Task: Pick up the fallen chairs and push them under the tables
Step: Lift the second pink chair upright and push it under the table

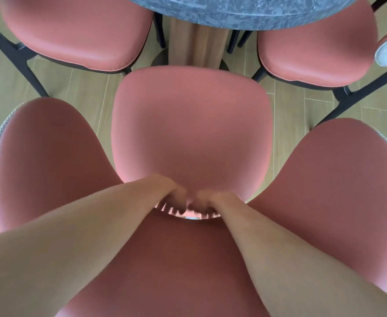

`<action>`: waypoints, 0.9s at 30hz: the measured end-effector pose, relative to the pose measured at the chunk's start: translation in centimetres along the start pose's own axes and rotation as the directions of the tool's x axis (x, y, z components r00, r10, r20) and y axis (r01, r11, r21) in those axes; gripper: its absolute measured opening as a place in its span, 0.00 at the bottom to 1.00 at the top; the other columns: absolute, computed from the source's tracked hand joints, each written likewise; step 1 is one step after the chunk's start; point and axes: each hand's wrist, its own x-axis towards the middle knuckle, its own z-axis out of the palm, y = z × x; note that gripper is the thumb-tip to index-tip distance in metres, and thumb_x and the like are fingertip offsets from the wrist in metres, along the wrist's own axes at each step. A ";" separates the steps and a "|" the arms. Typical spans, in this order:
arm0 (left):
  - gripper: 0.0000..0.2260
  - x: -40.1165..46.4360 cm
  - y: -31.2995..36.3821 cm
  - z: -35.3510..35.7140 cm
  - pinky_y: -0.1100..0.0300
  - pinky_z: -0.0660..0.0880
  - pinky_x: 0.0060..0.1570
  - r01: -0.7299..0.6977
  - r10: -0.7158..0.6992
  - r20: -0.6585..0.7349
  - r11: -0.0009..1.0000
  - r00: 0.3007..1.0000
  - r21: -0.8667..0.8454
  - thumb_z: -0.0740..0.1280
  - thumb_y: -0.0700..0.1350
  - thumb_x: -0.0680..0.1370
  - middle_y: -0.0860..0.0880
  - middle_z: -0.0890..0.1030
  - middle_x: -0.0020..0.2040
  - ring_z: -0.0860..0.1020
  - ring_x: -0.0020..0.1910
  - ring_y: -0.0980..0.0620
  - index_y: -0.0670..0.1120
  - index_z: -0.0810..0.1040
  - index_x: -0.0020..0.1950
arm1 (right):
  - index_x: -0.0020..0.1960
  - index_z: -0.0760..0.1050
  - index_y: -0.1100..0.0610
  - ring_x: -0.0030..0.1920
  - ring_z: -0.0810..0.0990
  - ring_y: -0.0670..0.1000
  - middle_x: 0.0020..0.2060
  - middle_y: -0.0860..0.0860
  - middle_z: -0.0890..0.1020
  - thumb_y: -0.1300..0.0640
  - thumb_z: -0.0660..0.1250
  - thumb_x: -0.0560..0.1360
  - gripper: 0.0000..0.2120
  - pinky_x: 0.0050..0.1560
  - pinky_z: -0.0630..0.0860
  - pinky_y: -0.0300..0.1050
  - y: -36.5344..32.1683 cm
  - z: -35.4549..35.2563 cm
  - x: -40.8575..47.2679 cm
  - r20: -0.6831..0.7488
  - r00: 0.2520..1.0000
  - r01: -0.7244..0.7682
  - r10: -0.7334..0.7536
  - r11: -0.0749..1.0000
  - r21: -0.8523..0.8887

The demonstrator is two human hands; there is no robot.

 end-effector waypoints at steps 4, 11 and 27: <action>0.10 -6.1 0.1 -1.8 0.51 0.81 0.44 -0.206 0.095 -0.547 0.967 0.832 -0.146 0.61 0.38 0.76 0.43 0.85 0.43 0.83 0.41 0.45 0.40 0.81 0.49 | 0.55 0.79 0.61 0.53 0.81 0.61 0.55 0.60 0.82 0.53 0.58 0.80 0.16 0.45 0.72 0.47 -0.4 -3.0 -5.3 -0.452 0.891 0.159 -0.051 0.966 0.204; 0.07 -18.5 1.8 2.2 0.51 0.83 0.48 -0.651 -0.052 -0.755 0.469 0.654 -0.597 0.66 0.41 0.77 0.45 0.86 0.47 0.85 0.47 0.48 0.42 0.82 0.51 | 0.48 0.83 0.55 0.46 0.85 0.55 0.43 0.53 0.86 0.56 0.60 0.76 0.13 0.54 0.81 0.54 -2.2 -2.3 -18.8 -0.678 0.726 0.528 0.117 0.536 0.658; 0.09 -31.4 7.7 13.5 0.51 0.83 0.49 -0.732 -0.186 -0.744 0.140 0.642 -0.667 0.65 0.39 0.77 0.45 0.87 0.43 0.86 0.44 0.48 0.40 0.83 0.54 | 0.46 0.83 0.58 0.46 0.87 0.55 0.45 0.57 0.87 0.59 0.64 0.75 0.09 0.43 0.84 0.48 -4.0 5.7 -32.9 -0.566 0.777 0.580 0.274 0.035 0.814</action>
